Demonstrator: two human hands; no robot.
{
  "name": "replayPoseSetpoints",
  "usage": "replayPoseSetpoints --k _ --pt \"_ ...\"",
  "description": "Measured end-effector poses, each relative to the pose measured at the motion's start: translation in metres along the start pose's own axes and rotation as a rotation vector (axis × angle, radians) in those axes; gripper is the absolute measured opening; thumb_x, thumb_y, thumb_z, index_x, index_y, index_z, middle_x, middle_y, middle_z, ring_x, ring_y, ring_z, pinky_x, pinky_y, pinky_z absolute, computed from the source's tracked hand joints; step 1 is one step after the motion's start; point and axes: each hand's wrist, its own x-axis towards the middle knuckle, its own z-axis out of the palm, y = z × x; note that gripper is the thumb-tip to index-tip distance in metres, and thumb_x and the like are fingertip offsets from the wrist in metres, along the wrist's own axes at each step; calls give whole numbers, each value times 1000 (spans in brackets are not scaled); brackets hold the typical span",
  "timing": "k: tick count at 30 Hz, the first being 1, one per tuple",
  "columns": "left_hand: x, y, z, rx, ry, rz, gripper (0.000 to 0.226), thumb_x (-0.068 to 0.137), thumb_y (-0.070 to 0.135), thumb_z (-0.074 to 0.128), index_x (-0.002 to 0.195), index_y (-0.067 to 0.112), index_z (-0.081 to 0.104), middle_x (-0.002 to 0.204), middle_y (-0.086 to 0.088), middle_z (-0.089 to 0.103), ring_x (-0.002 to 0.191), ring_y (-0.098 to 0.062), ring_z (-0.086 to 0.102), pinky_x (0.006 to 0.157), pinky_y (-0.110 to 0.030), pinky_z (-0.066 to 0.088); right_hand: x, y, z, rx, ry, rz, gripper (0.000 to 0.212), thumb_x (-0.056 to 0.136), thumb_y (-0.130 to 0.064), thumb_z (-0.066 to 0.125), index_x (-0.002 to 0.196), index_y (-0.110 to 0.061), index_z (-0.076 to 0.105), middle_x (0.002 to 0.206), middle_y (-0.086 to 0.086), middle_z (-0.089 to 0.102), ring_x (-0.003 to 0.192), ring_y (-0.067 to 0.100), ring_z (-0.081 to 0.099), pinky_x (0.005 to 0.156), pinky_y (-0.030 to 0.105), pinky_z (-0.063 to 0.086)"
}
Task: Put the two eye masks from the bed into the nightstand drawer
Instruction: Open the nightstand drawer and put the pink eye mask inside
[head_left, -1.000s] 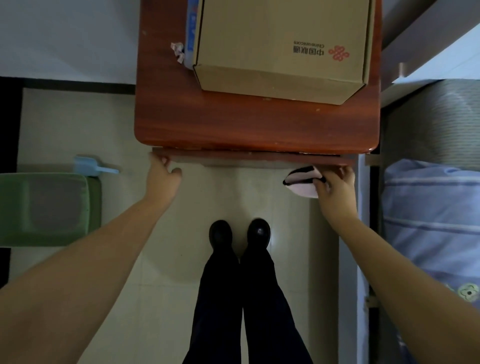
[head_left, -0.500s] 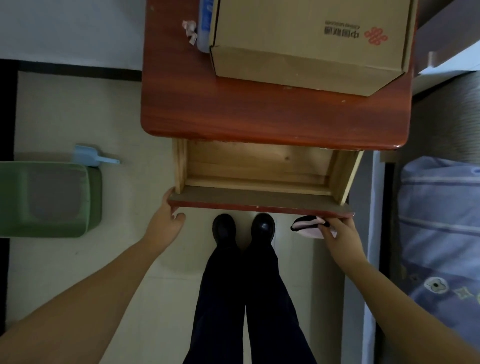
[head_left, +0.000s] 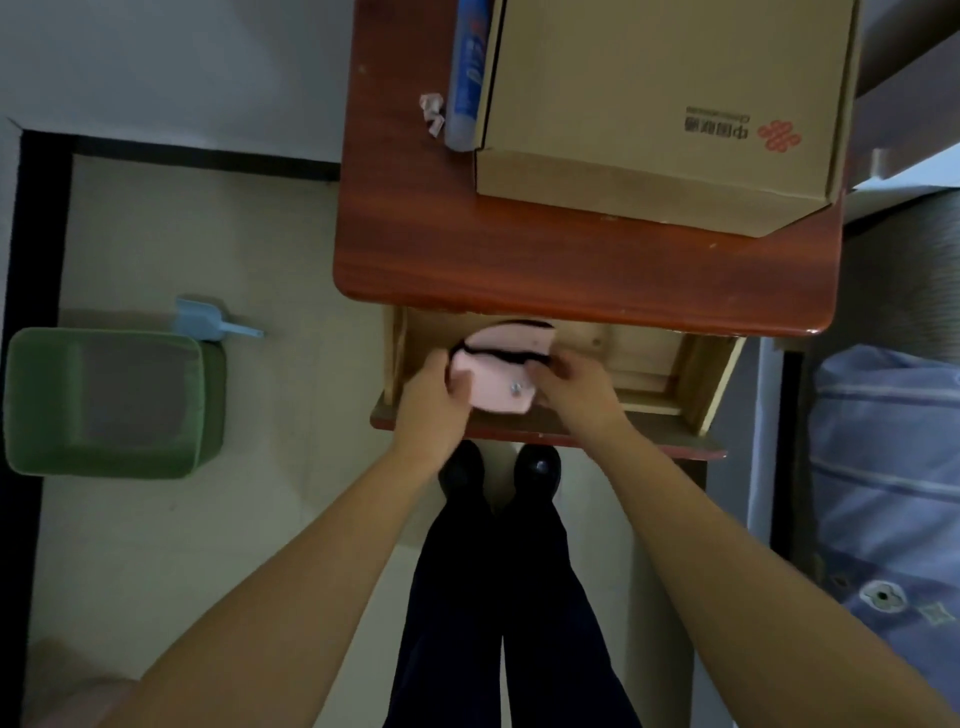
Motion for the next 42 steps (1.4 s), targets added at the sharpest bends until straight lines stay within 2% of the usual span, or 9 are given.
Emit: replayPoseSetpoints --k 4,9,14,17,20,24,27,33,42 --pt "52 -11 5 159 91 -131 29 96 18 38 117 2 50 114 -23 61 103 -37 59 81 -36 46 56 -7 39 -365 63 -81 23 93 -15 43 106 -3 56 110 19 64 91 28 57 71 24 36" --pt "76 -18 20 310 51 -259 35 97 12 33 130 1 41 135 -22 50 122 -36 48 99 -38 40 78 1 62 -452 109 -73 25 92 -12 44 113 -3 54 114 20 63 101 34 59 77 32 44" --pt "58 -8 15 283 25 -277 36 95 8 40 128 -3 39 131 -26 50 119 -39 49 98 -42 41 56 1 42 -512 92 -7 31 94 -17 42 122 -3 45 118 22 59 103 36 58 82 38 49" --pt "22 11 -2 269 -41 -77 31 94 8 39 123 -1 45 119 -23 57 109 -38 54 86 -41 45 16 -6 8 -486 77 50 39 93 -19 46 128 -4 41 121 21 58 105 35 58 85 40 50" --pt "-29 46 -29 298 -128 201 28 95 13 41 119 2 48 104 -19 60 94 -37 59 72 -37 47 -41 -26 -30 -567 134 -52 35 94 -29 42 122 -8 47 121 18 57 104 34 57 86 43 49" --pt "-73 111 -60 473 -86 543 33 93 20 44 124 8 46 110 -16 60 102 -34 56 84 -45 50 -103 -54 -81 -764 436 -293 45 95 -42 32 135 -22 36 144 9 40 135 29 31 110 53 21" --pt "-86 170 -69 601 36 760 43 92 24 46 132 10 39 123 -15 55 110 -32 53 88 -44 47 -132 -70 -123 -852 560 -301 53 94 -50 24 143 -30 21 156 4 19 145 23 6 113 58 0" --pt "-117 280 -37 728 -4 1036 55 93 32 40 142 13 23 140 -13 45 129 -29 40 108 -47 33 -189 -69 -225 -848 741 -183 55 94 -51 20 145 -30 16 158 6 13 145 24 2 111 62 -3" --pt "-204 415 120 818 -151 1285 58 92 26 42 144 17 17 149 -10 32 140 -25 22 115 -54 15 -277 27 -400 -772 959 -2 54 95 -48 20 144 -27 14 157 7 13 145 24 3 112 59 -1"
